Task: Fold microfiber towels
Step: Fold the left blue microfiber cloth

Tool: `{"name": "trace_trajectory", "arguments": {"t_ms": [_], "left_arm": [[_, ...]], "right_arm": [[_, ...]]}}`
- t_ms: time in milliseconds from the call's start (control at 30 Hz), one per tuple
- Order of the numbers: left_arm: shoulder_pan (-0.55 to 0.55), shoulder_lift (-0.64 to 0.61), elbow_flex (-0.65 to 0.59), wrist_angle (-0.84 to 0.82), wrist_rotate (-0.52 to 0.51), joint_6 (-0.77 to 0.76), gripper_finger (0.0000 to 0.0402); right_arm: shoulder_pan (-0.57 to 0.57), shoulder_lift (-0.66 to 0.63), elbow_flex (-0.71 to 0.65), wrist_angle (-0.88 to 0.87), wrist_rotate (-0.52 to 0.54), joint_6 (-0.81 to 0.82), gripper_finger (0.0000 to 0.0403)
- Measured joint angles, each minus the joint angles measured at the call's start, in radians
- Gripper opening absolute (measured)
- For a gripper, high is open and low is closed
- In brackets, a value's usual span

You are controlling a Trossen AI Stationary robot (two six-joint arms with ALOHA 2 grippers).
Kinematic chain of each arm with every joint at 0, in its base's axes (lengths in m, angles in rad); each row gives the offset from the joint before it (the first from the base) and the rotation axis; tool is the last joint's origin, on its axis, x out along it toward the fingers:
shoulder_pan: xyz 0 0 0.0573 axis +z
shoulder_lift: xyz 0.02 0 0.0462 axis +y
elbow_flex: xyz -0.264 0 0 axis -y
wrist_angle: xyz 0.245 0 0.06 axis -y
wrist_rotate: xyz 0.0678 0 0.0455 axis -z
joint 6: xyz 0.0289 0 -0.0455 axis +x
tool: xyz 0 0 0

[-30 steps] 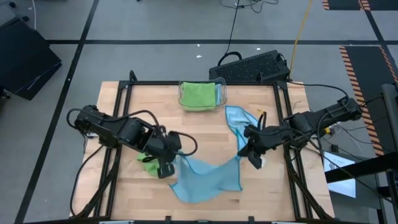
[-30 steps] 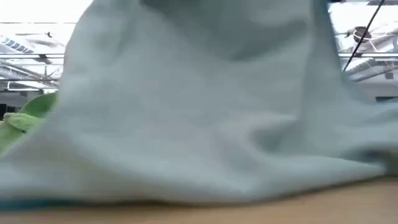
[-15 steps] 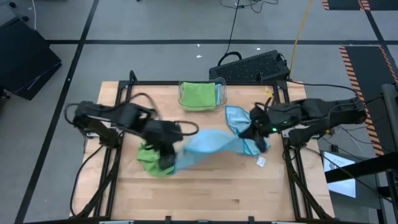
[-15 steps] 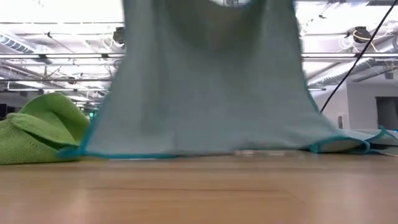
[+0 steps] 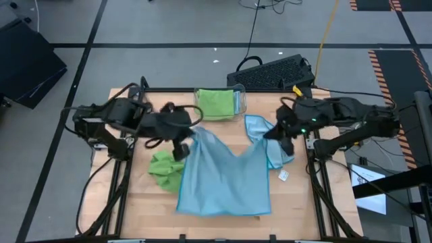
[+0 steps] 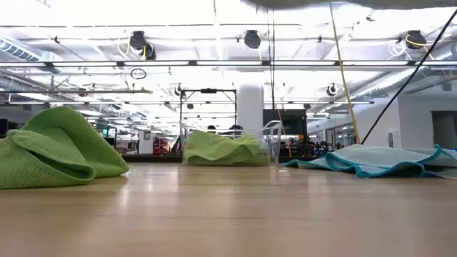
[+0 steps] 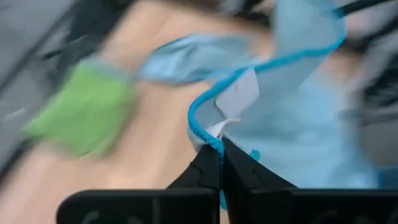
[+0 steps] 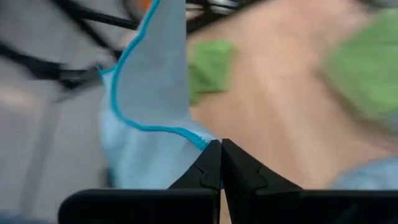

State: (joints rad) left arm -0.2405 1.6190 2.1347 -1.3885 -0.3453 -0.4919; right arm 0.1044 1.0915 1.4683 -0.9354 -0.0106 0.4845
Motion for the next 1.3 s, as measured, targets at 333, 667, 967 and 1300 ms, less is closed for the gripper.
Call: {"name": "trace_trajectory", "arguments": {"t_ms": [333, 667, 967, 1300], "left_arm": [[0.175, 0.002, -0.441, 0.079, 0.038, 0.134, 0.0003], [0.254, 0.002, -0.644, 0.250, 0.066, 0.196, 0.0003], [0.257, 0.001, -0.730, 0.250, 0.091, 0.246, 0.0004], [0.302, -0.019, -0.575, 0.235, 0.248, 0.235, 0.0004]], "right_arm": [[-0.190, 0.004, -0.364, 0.157, 0.088, -0.133, 0.0000], [-0.291, 0.002, -0.532, 0.273, -0.017, -0.185, 0.0000], [-0.270, -0.004, -0.546, 0.277, -0.201, -0.109, 0.0000], [-0.308, -0.063, -0.487, 0.236, -0.215, -0.033, 0.0000]]}}
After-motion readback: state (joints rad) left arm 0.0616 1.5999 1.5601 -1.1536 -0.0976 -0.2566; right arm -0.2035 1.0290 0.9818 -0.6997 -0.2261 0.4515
